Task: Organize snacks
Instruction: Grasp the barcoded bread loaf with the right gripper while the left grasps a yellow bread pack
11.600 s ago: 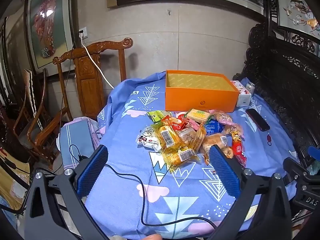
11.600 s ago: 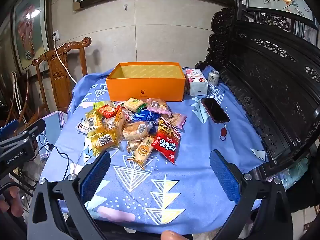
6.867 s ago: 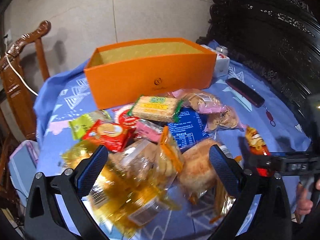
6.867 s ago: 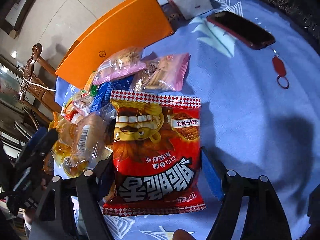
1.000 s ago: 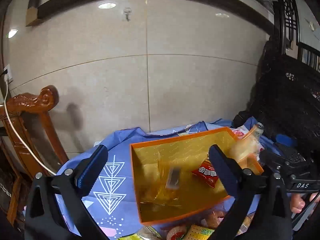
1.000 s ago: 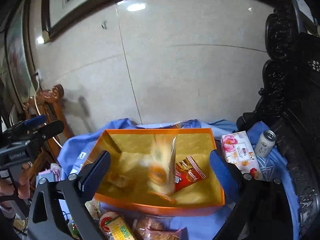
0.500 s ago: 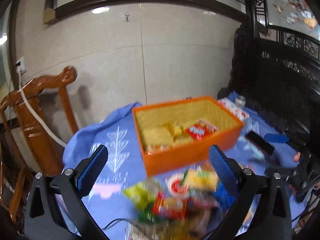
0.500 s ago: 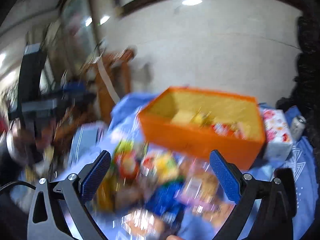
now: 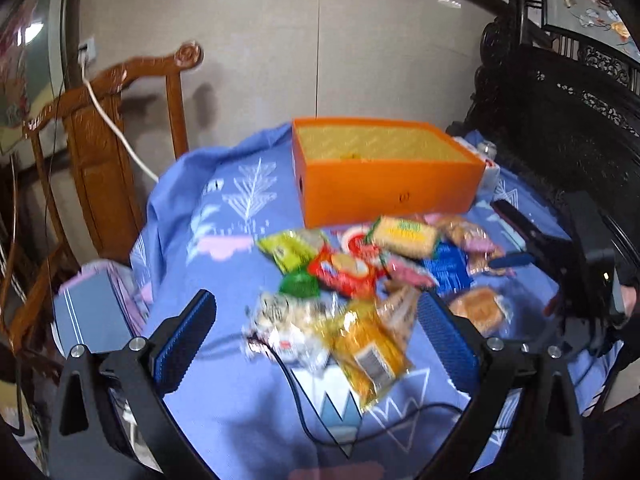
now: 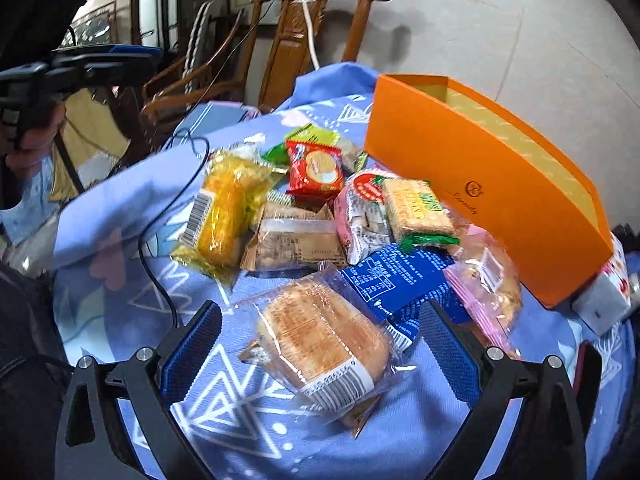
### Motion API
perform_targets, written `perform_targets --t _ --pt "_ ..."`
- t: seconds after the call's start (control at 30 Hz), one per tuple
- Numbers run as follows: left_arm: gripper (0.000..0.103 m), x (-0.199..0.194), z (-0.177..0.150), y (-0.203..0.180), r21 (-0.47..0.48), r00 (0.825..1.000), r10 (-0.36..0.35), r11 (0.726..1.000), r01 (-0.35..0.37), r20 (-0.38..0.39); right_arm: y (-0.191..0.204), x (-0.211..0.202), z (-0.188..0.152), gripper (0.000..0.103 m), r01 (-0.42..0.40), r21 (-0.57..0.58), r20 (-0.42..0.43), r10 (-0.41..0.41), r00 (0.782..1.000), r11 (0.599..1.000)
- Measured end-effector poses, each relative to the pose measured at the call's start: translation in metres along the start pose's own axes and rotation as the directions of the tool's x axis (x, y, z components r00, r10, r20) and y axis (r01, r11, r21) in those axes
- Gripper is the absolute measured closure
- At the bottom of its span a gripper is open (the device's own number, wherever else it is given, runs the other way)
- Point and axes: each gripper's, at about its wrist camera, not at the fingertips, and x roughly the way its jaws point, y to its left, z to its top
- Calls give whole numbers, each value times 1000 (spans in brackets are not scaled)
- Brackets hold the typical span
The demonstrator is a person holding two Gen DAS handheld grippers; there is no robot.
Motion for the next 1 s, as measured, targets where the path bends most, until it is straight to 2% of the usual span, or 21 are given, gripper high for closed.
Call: perform_targets --t 0.1,0.17,0.3,0.4,0.53,0.67,0.77,0.87,0.93,1.0 --pt "4 4 -10 -3 -7 1000 10 1000 -10 -21 0 7 0 5 -9 -48 -28 7 1000 999" --pt "4 7 -14 -6 -19 999 5 1000 -5 -31 0 8 1 9 -17 -68 -38 15 999 998" --pt "4 11 -21 -8 -34 999 1 999 -3 -49 9 14 0 22 -32 -124 -68 23 997 992" --pt "4 15 -26 -10 -50 998 -1 999 -2 -60 13 23 -3 28 -5 -165 -89 -10 996 986" --pt "4 23 -35 -18 -46 997 3 999 -7 -80 11 18 -7 44 11 -153 -80 -23 997 988" --pt "4 37 -39 -33 -22 995 -7 1000 4 -102 3 0 -16 49 14 -48 -43 -16 999 999" --pt "4 51 -39 -45 -19 993 -16 1000 14 -116 -4 -22 -27 50 19 96 16 -21 1000 995" --pt "4 72 -40 -55 -34 990 10 999 -15 -138 -9 -38 -40 50 35 231 51 -47 998 972" --pt "4 90 -41 -61 -51 982 37 998 -47 -184 -11 -46 -51 50 33 311 66 -56 996 950" --pt "9 100 -44 -62 -73 977 39 996 -55 -210 -12 -53 -62 50 27 373 80 -62 995 928"
